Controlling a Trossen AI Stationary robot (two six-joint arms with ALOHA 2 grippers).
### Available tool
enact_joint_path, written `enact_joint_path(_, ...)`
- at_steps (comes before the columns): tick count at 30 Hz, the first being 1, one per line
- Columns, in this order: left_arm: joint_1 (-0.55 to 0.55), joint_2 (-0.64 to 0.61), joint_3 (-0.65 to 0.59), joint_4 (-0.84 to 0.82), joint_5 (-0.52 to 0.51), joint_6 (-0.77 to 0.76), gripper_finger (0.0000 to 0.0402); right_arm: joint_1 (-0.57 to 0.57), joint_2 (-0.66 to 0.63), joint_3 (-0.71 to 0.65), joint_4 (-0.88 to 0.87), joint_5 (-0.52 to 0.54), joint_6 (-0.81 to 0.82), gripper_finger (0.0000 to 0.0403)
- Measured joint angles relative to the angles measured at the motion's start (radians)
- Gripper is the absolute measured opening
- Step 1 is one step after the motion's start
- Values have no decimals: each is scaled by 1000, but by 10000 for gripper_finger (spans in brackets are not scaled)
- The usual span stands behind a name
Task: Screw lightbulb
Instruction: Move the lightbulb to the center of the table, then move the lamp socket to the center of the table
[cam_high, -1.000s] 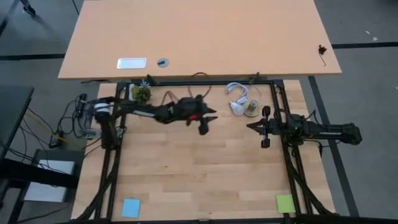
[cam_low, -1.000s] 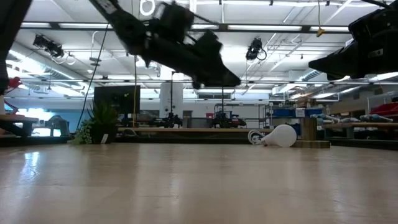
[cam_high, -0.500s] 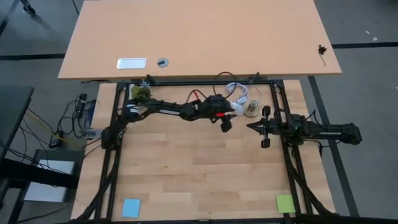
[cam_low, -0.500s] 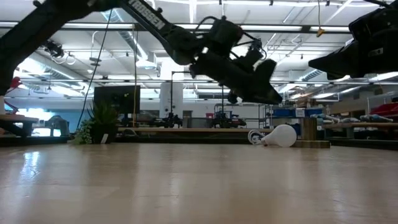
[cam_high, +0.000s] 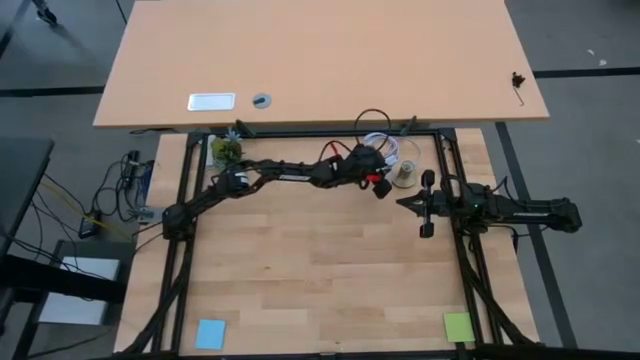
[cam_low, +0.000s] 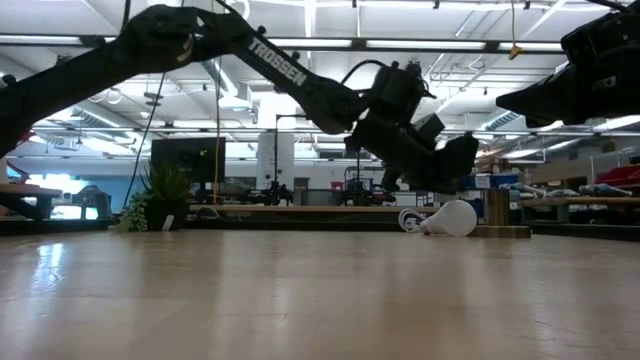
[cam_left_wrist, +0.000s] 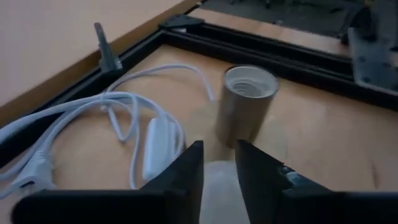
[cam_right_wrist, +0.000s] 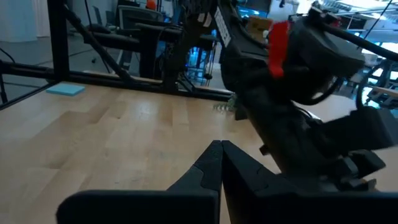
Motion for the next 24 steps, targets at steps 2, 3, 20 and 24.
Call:
enact_joint_path(2, 5, 9, 11, -23, 0, -6, 74, 0, 0, 0, 0, 0, 0, 20)
enact_joint_path(3, 5, 11, 11, -36, 0, -8, 66, 0, 0, 0, 2, 0, 0, 20)
enact_joint_path(20, -25, -9, 6, -256, 119, 18, 3, 0, 0, 0, 4, 0, 0, 18)
enact_joint_path(24, -31, -83, 8, -348, 105, 57, 2, 0, 0, 0, 10, 0, 0, 17)
